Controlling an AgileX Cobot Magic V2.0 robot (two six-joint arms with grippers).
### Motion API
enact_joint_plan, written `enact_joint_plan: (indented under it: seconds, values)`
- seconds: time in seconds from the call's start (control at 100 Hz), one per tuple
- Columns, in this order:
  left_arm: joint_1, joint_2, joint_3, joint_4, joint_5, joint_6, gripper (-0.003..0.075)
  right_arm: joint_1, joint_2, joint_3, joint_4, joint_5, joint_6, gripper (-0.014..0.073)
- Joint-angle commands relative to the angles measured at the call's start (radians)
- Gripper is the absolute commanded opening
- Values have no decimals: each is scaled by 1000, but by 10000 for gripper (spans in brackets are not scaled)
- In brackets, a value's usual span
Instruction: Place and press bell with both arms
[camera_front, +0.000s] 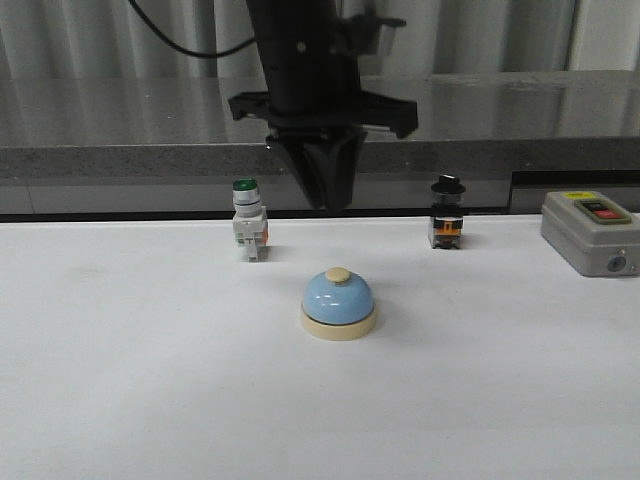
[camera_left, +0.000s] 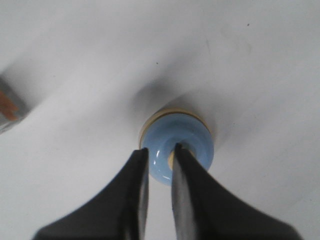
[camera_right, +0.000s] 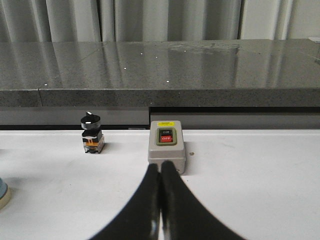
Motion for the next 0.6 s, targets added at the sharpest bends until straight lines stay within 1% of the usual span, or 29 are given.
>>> enact_joint_plan:
  seconds: [0.0, 0.25, 0.59]
  values:
    - [6, -109, -32, 4, 23, -43, -19, -5, -11, -14, -12, -76, -3, -69]
    - [74, -191, -32, 48, 38, -93, -20, -5, -11, -14, -12, -76, -3, -69]
    - [251, -293, -26, 48, 46, -111, -20, -5, -11, -14, -12, -76, -3, -69]
